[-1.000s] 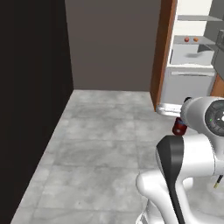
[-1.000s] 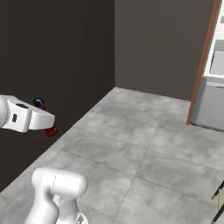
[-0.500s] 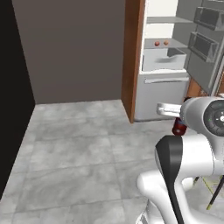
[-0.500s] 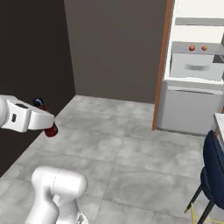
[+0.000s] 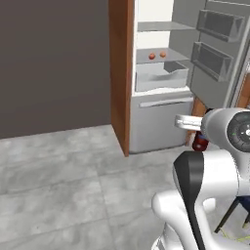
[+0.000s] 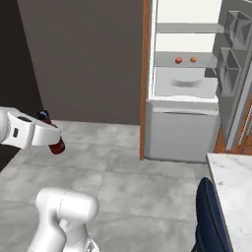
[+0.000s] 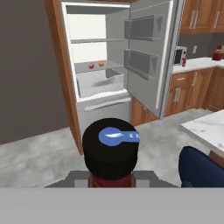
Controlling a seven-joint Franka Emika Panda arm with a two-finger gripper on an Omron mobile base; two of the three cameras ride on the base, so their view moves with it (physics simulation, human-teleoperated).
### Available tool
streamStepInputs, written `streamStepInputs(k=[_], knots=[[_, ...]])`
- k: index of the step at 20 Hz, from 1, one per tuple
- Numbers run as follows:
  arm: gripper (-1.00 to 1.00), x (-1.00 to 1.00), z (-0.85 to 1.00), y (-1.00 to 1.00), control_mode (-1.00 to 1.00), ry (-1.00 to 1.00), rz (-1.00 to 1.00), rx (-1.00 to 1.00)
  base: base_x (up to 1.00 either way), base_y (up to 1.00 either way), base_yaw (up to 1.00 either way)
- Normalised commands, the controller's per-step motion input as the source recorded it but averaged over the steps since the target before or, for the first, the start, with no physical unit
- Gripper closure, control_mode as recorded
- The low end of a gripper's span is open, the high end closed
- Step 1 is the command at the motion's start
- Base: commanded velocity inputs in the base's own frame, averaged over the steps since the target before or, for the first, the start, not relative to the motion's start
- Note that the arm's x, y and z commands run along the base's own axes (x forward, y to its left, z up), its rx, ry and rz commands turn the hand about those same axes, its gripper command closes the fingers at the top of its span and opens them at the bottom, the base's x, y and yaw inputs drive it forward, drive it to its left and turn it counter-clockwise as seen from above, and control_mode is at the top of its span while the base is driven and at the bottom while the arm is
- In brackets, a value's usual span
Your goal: Place the ketchup and condiment bottle from the counter to the top shelf of the fridge. If the existing items in the fridge are on the top shelf, move them to other shelves.
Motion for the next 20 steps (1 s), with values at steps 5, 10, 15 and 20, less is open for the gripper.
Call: streamStepInputs(k=[5, 10, 15, 20], knots=[[1.0, 0.0, 0.0, 0.0, 1.0, 0.0, 0.0, 0.0, 1.0, -0.52, -0.25], [1.0, 0.0, 0.0, 0.0, 1.0, 0.0, 0.0, 0.0, 1.0, -0.51, -0.21], [1.0, 0.0, 0.0, 0.0, 1.0, 0.0, 0.0, 0.0, 1.0, -0.3, -0.07], [1.0, 0.0, 0.0, 0.0, 1.0, 0.0, 0.0, 0.0, 1.0, -0.26, 0.0]])
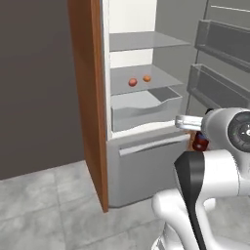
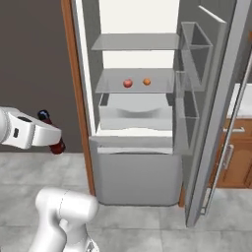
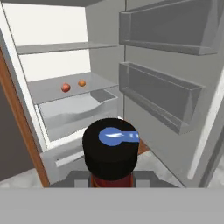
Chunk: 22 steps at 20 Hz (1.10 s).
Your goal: Place the ketchup and condiment bottle from the counter to the top shelf of the fridge. If the existing items in the fridge are on the top shelf, move them to other shelves.
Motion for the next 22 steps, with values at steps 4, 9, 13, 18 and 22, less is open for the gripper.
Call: streamStepInputs(k=[4, 9, 13, 18, 22], knots=[[1.0, 0.0, 0.0, 0.0, 1.0, 0.0, 0.0, 0.0, 1.0, -0.29, 0.0], [1.0, 0.0, 0.0, 0.0, 1.0, 0.0, 0.0, 0.0, 0.99, -0.44, 0.0], [1.0, 0.0, 0.0, 0.0, 1.0, 0.0, 0.0, 0.0, 0.79, -0.31, 0.01], [1.0, 0.0, 0.0, 0.0, 1.0, 0.0, 0.0, 0.0, 0.62, -0.11, 0.04], [1.0, 0.0, 0.0, 0.0, 1.0, 0.0, 0.0, 0.0, 0.47, 0.0, 0.08]])
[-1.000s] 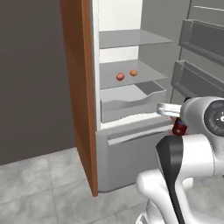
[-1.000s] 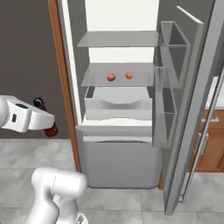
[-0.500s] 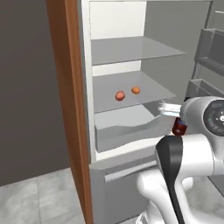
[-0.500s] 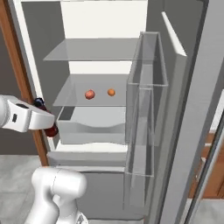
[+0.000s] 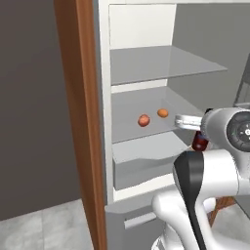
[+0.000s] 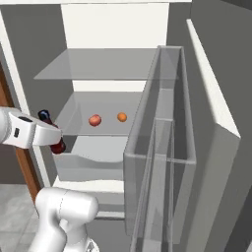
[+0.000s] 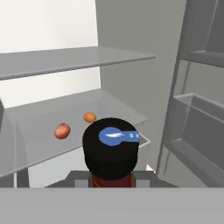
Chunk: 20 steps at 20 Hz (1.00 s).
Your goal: Place the ketchup and condiment bottle from the counter to the top shelf of the fridge. If the existing items in the fridge are on the top shelf, move them to other shelves.
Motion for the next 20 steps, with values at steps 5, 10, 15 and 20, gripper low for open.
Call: streamStepInputs(k=[5, 10, 15, 20], knots=[[1.0, 0.17, 0.34, -0.01, -1.0, -0.09, 0.11, 0.0, 0.2, 0.0, 0.06], [1.0, 0.04, 0.84, -0.08, -1.0, -0.13, 0.21, 0.0, 0.0, 0.0, 0.0], [1.0, 0.09, 0.86, -0.09, -1.0, -0.02, 0.25, 0.0, 0.0, 0.0, 0.0], [1.0, 0.45, 0.74, -0.02, -1.0, 0.02, 0.15, -0.01, 0.0, 0.0, 0.0]])
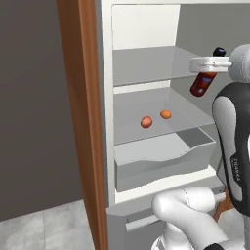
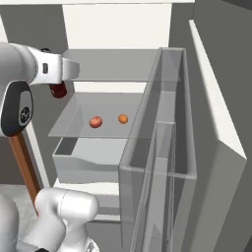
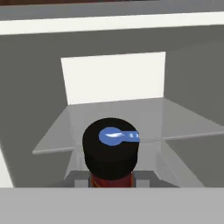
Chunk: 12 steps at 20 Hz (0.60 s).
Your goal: Place the ketchup and condiment bottle from the counter to the top shelf of the fridge. If the existing items in the fridge are on the top shelf, move them to other shelves.
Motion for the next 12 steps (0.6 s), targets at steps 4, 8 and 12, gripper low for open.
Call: streamStepInputs(k=[4, 8, 12], knots=[[1.0, 0.7, 0.13, 0.0, -1.0, 0.01, 0.09, -0.11, 0.0, 0.0, 0.0], [1.0, 0.75, -0.01, 0.0, -1.0, 0.0, 0.04, -0.1, 0.0, 0.0, 0.0], [1.0, 0.79, -0.15, 0.0, -1.0, 0.0, 0.01, -0.01, 0.0, 0.0, 0.0]])
